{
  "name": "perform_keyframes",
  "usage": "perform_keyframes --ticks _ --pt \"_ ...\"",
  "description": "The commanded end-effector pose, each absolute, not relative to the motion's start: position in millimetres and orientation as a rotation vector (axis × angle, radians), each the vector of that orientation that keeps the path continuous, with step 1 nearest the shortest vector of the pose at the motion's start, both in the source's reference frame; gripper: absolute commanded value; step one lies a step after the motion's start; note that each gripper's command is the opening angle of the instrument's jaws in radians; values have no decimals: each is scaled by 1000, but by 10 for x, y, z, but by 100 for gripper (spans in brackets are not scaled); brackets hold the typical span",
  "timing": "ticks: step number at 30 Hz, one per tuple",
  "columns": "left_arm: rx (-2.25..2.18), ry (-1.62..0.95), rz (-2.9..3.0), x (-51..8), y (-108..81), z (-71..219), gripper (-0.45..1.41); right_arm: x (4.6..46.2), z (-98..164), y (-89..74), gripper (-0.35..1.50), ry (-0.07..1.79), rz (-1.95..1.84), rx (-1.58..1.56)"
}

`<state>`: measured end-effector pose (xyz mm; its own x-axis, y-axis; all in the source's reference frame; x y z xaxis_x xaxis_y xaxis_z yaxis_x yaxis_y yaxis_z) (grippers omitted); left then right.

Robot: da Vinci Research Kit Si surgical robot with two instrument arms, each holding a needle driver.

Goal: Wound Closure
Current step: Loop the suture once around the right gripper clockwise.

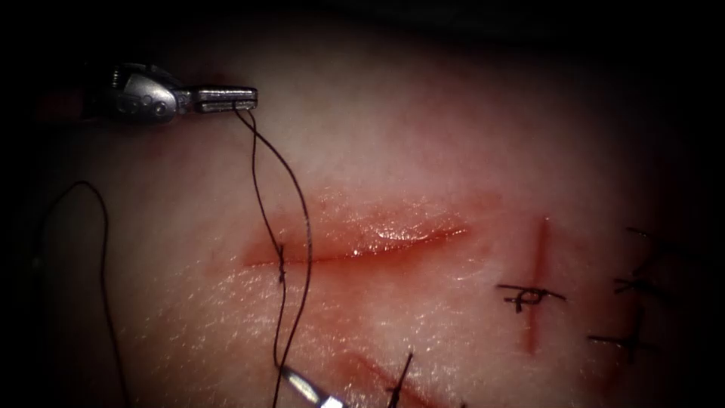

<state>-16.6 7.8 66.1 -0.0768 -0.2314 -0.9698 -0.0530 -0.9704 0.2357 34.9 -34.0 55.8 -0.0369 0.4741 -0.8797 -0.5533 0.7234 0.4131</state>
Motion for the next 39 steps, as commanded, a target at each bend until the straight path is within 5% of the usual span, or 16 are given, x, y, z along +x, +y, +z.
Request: perform_keyframes --ticks 1,10,21,31,32,33,36,39 --pt "2075 -300 -2166 -170 79 660 -45 354 557 -342 133 1385 828 -63" --pt "2294 -94 -1933 -169 42 620 -45 324 537 -339 140 1411 797 6" --pt "2296 -16 -1937 -180 -10 600 -45 304 551 -269 119 1354 781 214" --pt "2276 -1 -2062 -192 -45 596 -45 353 623 -209 64 1395 804 431" --pt "2273 -5 -2065 -193 -47 596 -45 359 627 -207 54 1396 795 437" --pt "2274 -2 -2076 -195 -53 595 -45 368 633 -204 10 1400 777 450" --pt "2268 -10 -2082 -198 -58 593 -45 379 637 -202 -17 1408 758 472" --pt "2272 -6 -2075 -200 -66 588 -45 388 639 -201 2 1421 720 505"
